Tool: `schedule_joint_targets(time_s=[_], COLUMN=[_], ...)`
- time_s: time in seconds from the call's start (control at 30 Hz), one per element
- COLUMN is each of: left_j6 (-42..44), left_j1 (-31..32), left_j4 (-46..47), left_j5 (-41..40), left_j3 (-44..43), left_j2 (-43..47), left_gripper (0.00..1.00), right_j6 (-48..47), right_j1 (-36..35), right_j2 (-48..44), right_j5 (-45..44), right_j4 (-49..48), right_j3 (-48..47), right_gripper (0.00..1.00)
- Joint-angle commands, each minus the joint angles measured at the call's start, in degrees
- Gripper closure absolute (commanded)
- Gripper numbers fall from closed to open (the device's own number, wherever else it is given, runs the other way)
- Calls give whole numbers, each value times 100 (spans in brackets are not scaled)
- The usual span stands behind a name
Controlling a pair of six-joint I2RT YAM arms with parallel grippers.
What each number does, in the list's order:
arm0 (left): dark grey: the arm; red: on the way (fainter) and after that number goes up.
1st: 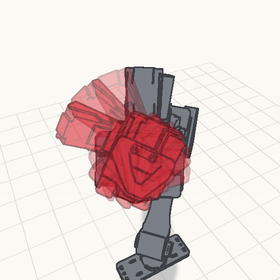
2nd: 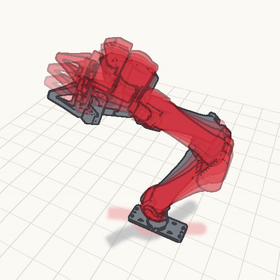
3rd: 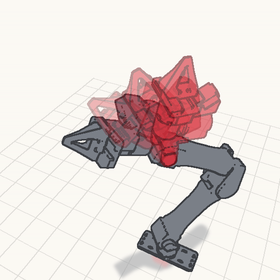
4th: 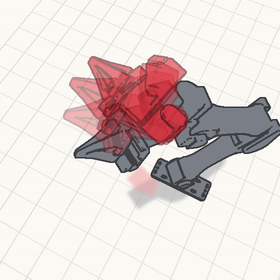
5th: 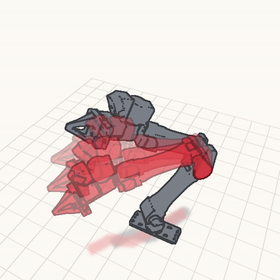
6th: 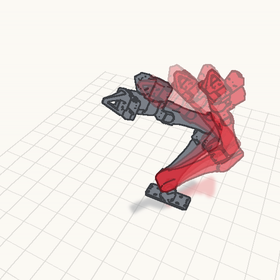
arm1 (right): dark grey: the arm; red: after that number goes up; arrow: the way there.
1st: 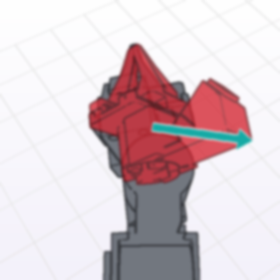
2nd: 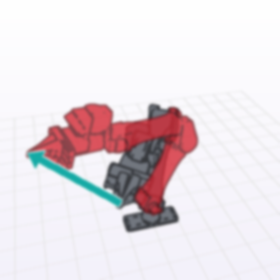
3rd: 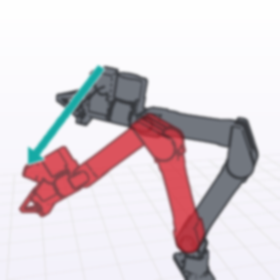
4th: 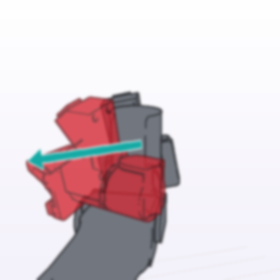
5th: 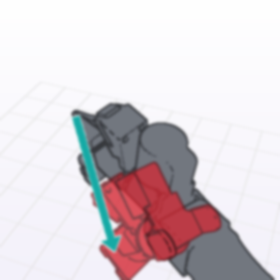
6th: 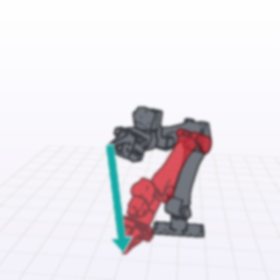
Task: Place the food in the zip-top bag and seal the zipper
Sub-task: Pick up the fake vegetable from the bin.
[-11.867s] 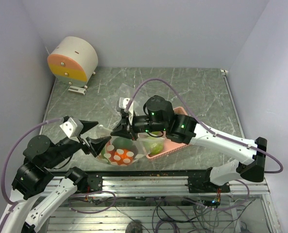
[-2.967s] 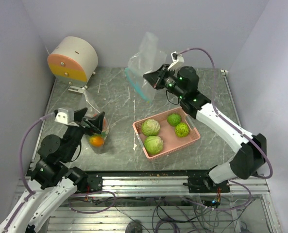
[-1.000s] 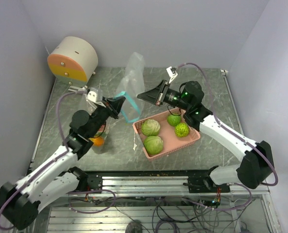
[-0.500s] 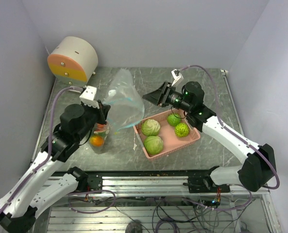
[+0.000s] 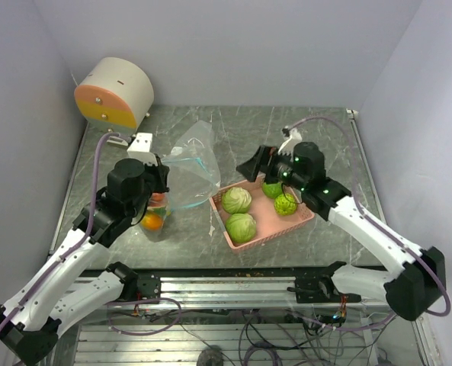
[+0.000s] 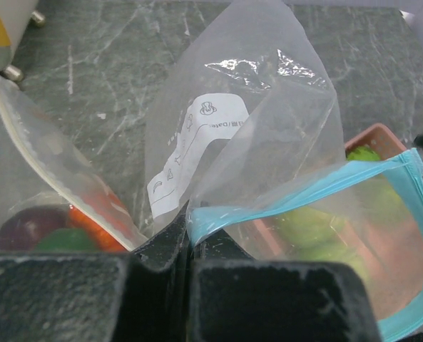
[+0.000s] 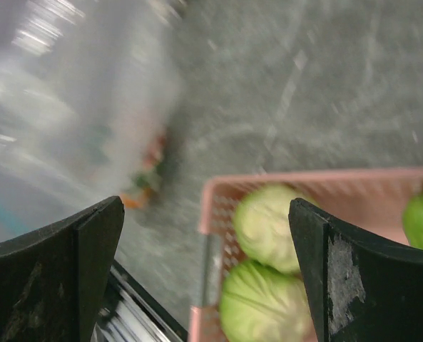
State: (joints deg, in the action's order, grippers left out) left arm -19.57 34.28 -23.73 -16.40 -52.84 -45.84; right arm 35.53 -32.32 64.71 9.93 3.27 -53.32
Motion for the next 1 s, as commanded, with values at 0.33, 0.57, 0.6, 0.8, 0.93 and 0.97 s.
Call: schedule_joint_targets(time_s=[0.33, 0.57, 0.6, 0.8, 0.93, 0.97], left_j6=[-310, -394, -391, -407, -404, -407], left_j1=[-14, -9, -9, -9, -9, -14], left_j4=[413, 805, 846, 947, 933, 919], left_j5=[-765, -488, -474, -381, -385, -401], left_j3=[-94, 171, 201, 289, 338, 350], left_j2=[37, -267, -282, -329, -307, -298], left_gripper=[93, 93, 93, 93, 93, 93], right_j6=[-222, -211, -207, -280, -320, -337], right_j1=[-165, -373, -394, -418, -423, -420], right_j2=[1507, 1858, 1928, 2249, 2289, 2213], right_j5=[-137, -83, -93, -196, -381, -437], right_j4=[335, 126, 107, -13, 24, 10], right_j3=[541, 604, 623, 674, 622, 633], right_gripper=[0, 0, 0, 12, 51, 57])
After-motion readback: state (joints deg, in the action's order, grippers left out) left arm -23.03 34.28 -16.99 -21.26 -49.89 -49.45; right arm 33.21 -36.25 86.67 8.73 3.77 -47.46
